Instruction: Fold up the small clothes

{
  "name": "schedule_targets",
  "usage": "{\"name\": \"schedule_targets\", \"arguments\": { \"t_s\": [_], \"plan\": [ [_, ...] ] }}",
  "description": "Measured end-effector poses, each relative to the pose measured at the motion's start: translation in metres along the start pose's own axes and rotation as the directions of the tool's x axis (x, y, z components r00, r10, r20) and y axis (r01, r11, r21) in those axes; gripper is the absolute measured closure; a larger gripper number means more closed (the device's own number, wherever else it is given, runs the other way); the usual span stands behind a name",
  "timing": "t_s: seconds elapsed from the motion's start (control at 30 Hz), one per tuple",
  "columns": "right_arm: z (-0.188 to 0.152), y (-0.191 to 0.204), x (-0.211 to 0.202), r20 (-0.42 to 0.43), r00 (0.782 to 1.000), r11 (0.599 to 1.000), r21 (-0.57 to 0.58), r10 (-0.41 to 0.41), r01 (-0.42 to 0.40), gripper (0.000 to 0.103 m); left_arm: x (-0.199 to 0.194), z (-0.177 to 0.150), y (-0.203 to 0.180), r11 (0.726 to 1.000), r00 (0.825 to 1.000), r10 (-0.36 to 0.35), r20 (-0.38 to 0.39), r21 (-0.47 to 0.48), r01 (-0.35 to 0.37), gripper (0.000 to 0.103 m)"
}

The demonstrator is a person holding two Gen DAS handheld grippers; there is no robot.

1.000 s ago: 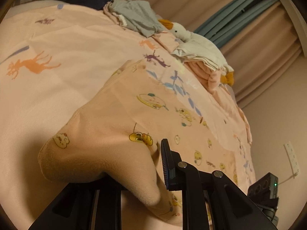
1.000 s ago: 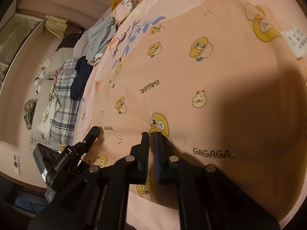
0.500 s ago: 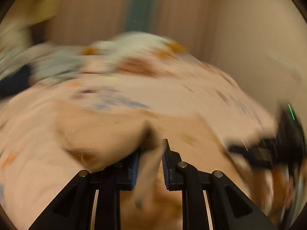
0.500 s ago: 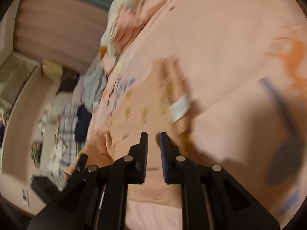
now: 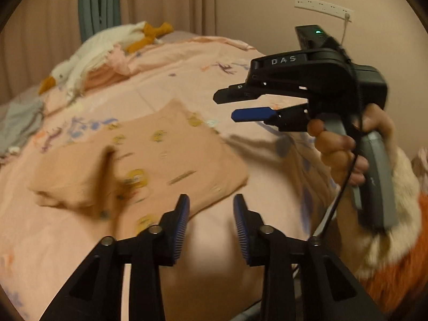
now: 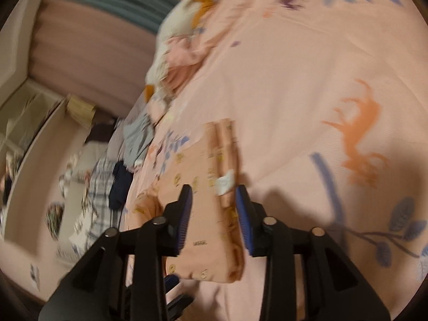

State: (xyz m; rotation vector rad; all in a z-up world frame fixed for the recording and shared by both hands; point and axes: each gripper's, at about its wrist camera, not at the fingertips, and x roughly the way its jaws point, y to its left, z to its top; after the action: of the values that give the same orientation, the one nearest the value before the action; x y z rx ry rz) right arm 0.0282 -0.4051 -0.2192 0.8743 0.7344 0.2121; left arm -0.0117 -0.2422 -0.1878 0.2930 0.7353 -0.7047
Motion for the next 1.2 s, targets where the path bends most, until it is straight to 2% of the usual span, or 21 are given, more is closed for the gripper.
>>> {"name": "schedule_targets", "arguments": {
  "t_s": [0.07,0.13,0.17,0.2,0.23,0.27,0.3,0.37,0.4,0.43,0.5,0.6,0.7,0.77,0.87,0.93,0.97,1.03,1.07,1.1,1.2],
  "plan": [
    [-0.004,0.008,0.007,-0.015,1.000,0.999,-0.034,0.015,-0.016,0.059,-0.015,-0.006,0.023,0.997,0.998,0.055,0.028,-0.059,-0.053,0.056],
    [-0.006,0.012,0.020,-0.039,0.999,0.999,-0.040,0.008,-0.010,0.058,-0.032,-0.014,0.066,0.972,0.994,0.101,0.051,-0.217,-0.087,0.049],
    [-0.007,0.014,0.029,-0.058,0.998,0.999,-0.032,-0.005,0.003,0.058,-0.040,-0.021,0.091,0.943,0.993,0.092,0.071,-0.327,-0.064,0.049],
    [-0.008,0.016,0.038,-0.077,0.997,1.000,-0.029,-0.012,0.010,0.058,-0.047,-0.032,0.122,0.885,0.993,0.059,0.103,-0.465,-0.004,0.048],
    [-0.009,0.017,0.044,-0.091,0.996,0.999,-0.031,-0.016,0.013,0.058,-0.050,-0.045,0.150,0.810,0.990,0.021,0.137,-0.583,0.063,0.045],
    [-0.010,0.018,0.048,-0.102,0.995,0.999,-0.034,-0.021,0.018,0.058,-0.047,-0.060,0.179,0.710,0.984,-0.023,0.178,-0.690,0.141,0.044],
    [-0.011,0.019,0.054,-0.114,0.993,0.999,-0.037,-0.032,0.028,0.058,-0.040,-0.072,0.200,0.626,0.978,-0.059,0.200,-0.756,0.192,0.043],
    [-0.012,0.023,0.060,-0.125,0.991,0.998,-0.045,-0.038,0.033,0.058,-0.023,-0.087,0.227,0.483,0.976,-0.105,0.190,-0.848,0.217,0.043],
    [-0.012,0.025,0.062,-0.129,0.991,0.998,-0.050,-0.036,0.030,0.058,-0.020,-0.089,0.232,0.451,0.976,-0.106,0.190,-0.865,0.218,0.043],
    [-0.013,0.026,0.066,-0.138,0.990,0.998,-0.053,-0.034,0.027,0.058,-0.018,-0.088,0.236,0.438,0.970,-0.090,0.224,-0.866,0.241,0.043],
    [-0.014,0.028,0.071,-0.151,0.988,0.999,-0.048,-0.033,0.026,0.058,-0.010,-0.079,0.240,0.427,0.949,-0.090,0.301,-0.850,0.310,0.042],
    [-0.017,0.028,0.077,-0.167,0.985,0.999,-0.046,-0.033,0.026,0.058,0.017,-0.065,0.237,0.396,0.928,-0.193,0.318,-0.840,0.370,0.040],
    [-0.018,0.030,0.081,-0.182,0.982,0.998,-0.057,-0.046,0.036,0.058,0.040,-0.064,0.239,0.336,0.932,-0.214,0.293,-0.874,0.352,0.040],
    [-0.019,0.032,0.081,-0.189,0.981,0.997,-0.072,-0.053,0.040,0.058,0.048,-0.065,0.240,0.323,0.935,-0.200,0.293,-0.881,0.345,0.040],
    [-0.018,0.032,0.079,-0.189,0.981,0.996,-0.083,-0.051,0.036,0.058,0.047,-0.061,0.247,0.300,0.928,-0.149,0.341,-0.879,0.371,0.040],
    [-0.018,0.030,0.078,-0.191,0.980,0.996,-0.081,-0.058,0.043,0.058,0.046,-0.059,0.252,0.292,0.938,-0.116,0.328,-0.891,0.348,0.041],
    [-0.017,0.028,0.076,-0.193,0.979,0.996,-0.078,-0.057,0.042,0.058,0.044,-0.056,0.256,0.296,0.941,-0.097,0.324,-0.893,0.338,0.044],
    [-0.017,0.026,0.075,-0.196,0.979,0.996,-0.080,-0.053,0.038,0.059,0.040,-0.050,0.259,0.337,0.960,-0.024,0.278,-0.902,0.269,0.068],
    [-0.016,0.024,0.073,-0.199,0.978,0.996,-0.083,-0.055,0.040,0.060,0.037,-0.045,0.259,0.371,0.969,0.011,0.245,-0.901,0.224,0.073],
    [-0.016,0.023,0.071,-0.199,0.978,0.996,-0.083,-0.056,0.040,0.060,0.035,-0.032,0.256,0.423,0.976,0.047,0.213,-0.889,0.174,0.077],
    [-0.013,0.019,0.064,-0.194,0.980,0.996,-0.079,-0.045,0.030,0.060,0.039,-0.001,0.249,0.524,0.980,0.064,0.190,-0.842,0.130,0.084]
  ]
}}
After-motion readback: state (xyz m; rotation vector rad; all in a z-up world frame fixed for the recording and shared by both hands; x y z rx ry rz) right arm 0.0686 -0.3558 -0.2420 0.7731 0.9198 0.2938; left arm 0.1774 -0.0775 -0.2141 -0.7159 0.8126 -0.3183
